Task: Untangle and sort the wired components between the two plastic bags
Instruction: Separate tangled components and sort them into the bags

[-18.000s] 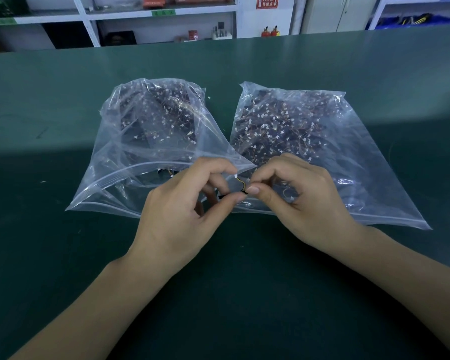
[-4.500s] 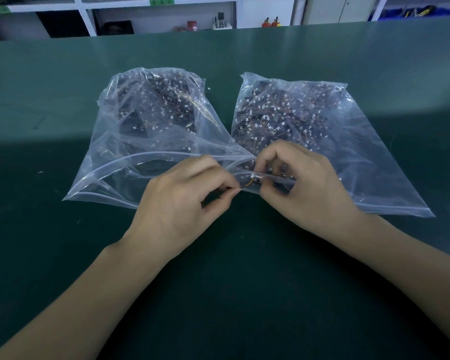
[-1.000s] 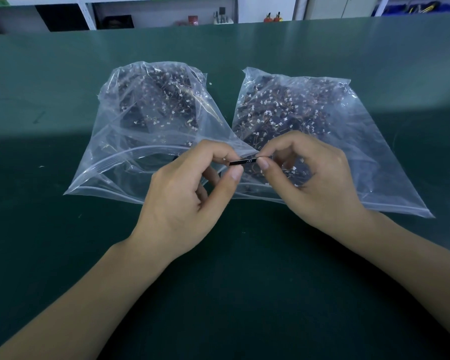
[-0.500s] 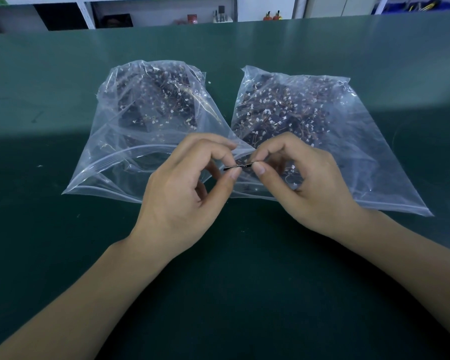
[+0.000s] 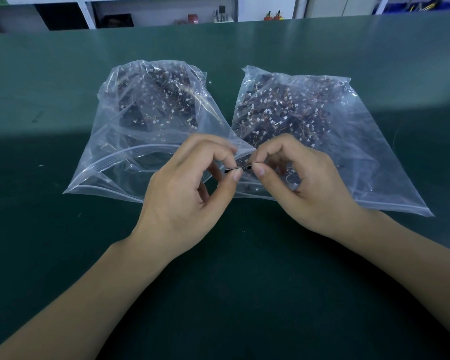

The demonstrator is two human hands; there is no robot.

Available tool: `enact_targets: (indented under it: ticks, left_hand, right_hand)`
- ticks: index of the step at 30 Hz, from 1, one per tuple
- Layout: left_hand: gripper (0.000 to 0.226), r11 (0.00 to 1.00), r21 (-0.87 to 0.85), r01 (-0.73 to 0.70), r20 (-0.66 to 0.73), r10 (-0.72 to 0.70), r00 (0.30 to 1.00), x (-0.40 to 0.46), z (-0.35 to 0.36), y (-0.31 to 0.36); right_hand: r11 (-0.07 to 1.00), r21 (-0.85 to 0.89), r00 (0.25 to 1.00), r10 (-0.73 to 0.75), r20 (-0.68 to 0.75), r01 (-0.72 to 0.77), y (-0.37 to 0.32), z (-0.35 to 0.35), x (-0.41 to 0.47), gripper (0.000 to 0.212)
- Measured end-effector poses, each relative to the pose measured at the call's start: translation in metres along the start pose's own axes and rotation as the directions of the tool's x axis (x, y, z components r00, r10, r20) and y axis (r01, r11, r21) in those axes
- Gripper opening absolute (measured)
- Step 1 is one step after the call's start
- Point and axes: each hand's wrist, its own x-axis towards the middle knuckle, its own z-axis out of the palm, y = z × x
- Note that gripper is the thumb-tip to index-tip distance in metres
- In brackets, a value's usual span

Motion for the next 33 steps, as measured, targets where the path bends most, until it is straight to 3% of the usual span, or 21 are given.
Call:
enact_targets:
  ticks: [9, 13, 16, 24, 33]
  left_hand:
    - [0.008, 1.000, 0.009, 0.018, -0.028, -0.017, 0.999, -0.0001, 0.0003, -0.0011]
    - [0.007, 0.998, -0.038, 0.054, -0.107, -0.058, 0.993, 0.0004, 0.0000, -0.0004]
    - [0.009, 0.997, -0.054, 0.054, -0.079, -0.058, 0.995, -0.0003, -0.0006, 0.0008]
    - [0.009, 1.000, -0.005, -0.004, 0.110, 0.004, 0.994, -0.0029, 0.0006, 0.0009]
    - [0.008, 0.989, 0.149, 0.004, 0.038, -0.010, 0.999, -0.0026, -0.0007, -0.0015]
  right_hand:
    - [1.000, -0.014, 1.000, 0.003, 0.002, -0.003, -0.0020, -0.0016, 0.0006, 0.013]
    - [0.979, -0.196, 0.993, -0.030, 0.115, 0.052, -0.0017, -0.0007, 0.0005, 0.039]
    - [0.952, -0.295, 0.985, -0.027, 0.171, 0.077, -0.0001, 0.0019, 0.0009, 0.047]
    - [0.986, -0.165, 0.997, 0.044, 0.056, -0.034, 0.0032, -0.0027, 0.0015, 0.036]
    - [0.987, -0.158, 0.999, 0.036, -0.002, -0.036, 0.0044, -0.0020, 0.0019, 0.030]
